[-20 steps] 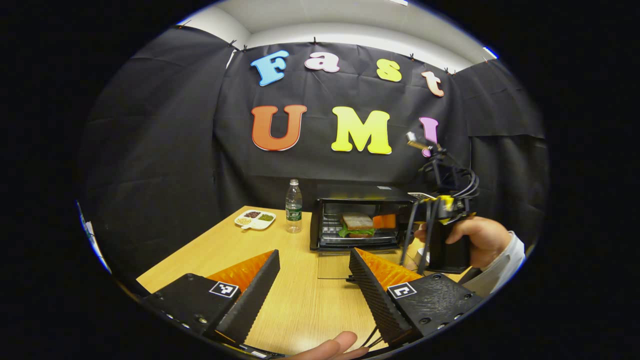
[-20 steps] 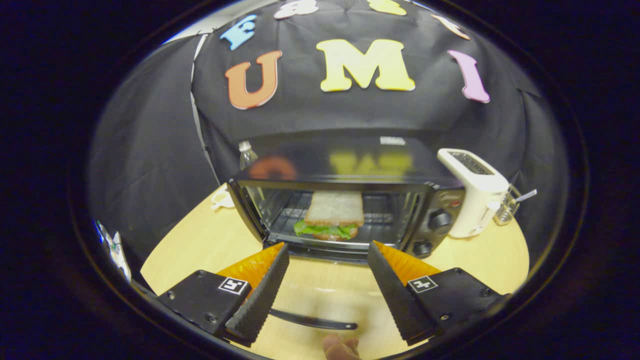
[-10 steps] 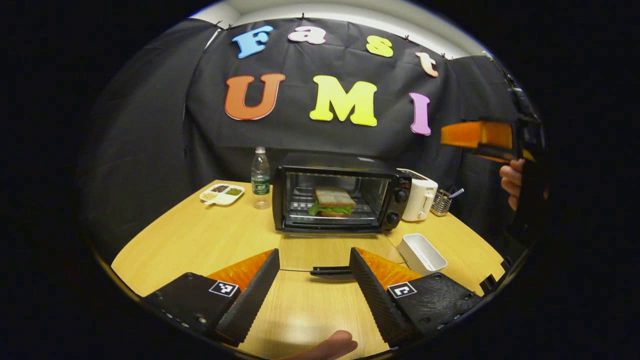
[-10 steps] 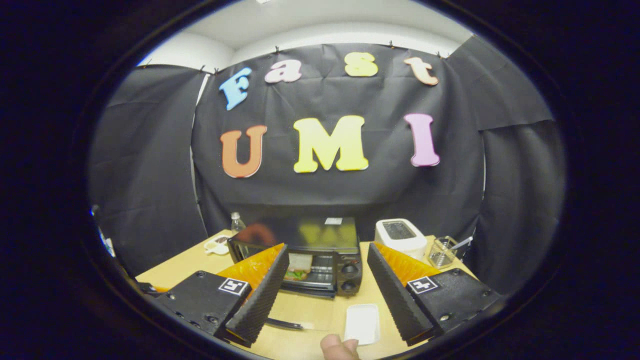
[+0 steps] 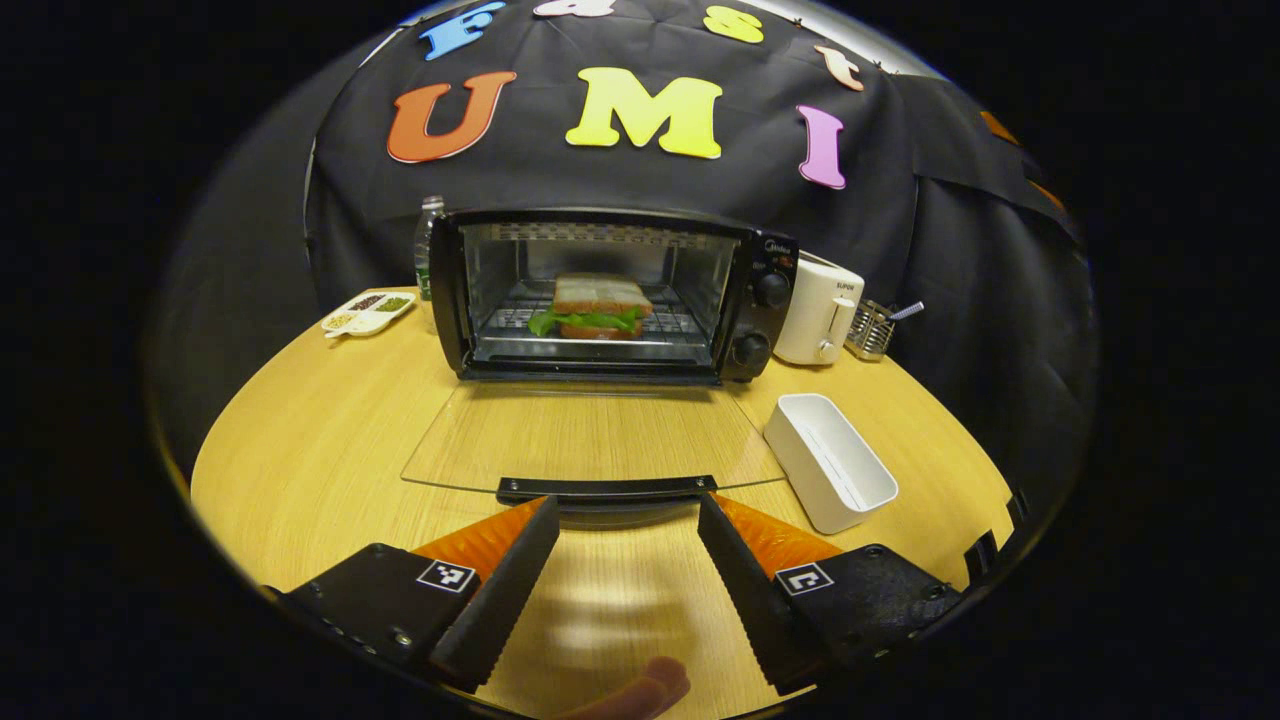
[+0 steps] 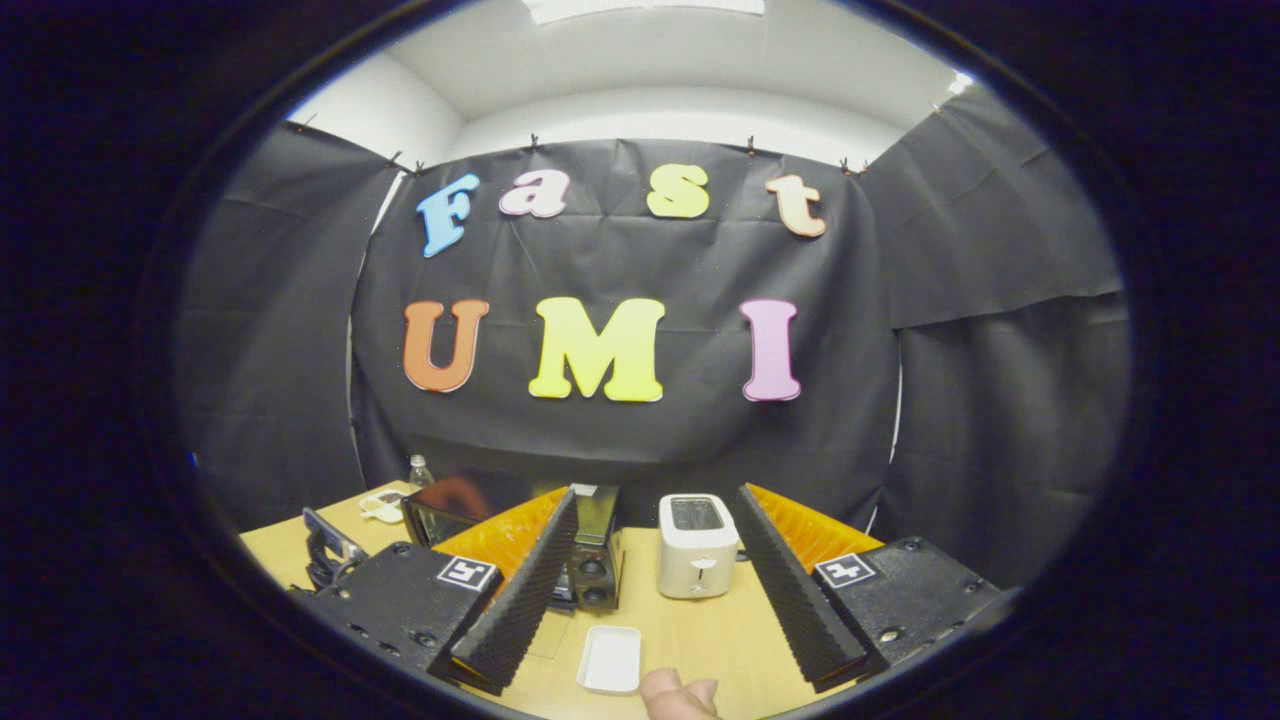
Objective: Open the electric oven with the left hand, put the food in, and close the electric oven.
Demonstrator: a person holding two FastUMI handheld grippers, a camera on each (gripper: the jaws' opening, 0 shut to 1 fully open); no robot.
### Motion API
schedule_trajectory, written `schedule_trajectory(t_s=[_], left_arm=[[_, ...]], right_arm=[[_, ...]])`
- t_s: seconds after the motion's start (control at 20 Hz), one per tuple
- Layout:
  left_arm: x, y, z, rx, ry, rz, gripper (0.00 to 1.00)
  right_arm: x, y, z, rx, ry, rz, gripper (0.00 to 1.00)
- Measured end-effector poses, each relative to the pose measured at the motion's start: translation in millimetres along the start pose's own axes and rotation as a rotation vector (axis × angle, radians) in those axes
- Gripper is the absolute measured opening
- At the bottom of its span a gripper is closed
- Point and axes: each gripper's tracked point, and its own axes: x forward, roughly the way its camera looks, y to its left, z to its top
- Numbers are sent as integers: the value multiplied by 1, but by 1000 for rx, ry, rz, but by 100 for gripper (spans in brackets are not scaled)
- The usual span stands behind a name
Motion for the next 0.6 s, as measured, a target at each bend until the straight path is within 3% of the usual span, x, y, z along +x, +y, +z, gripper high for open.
schedule_trajectory(t_s=[0.15,0.2,0.55,0.6], left_arm=[[13,-9,-14,3,36,-6,93],[18,-10,-19,-10,54,-8,93],[29,-4,-25,31,107,45,92],[30,-4,-26,39,115,51,92]], right_arm=[[-12,-29,7,51,-25,-47,100],[-16,-36,3,68,-24,-57,90],[-8,-61,-19,121,8,-66,90],[-5,-61,-23,129,15,-61,100]])
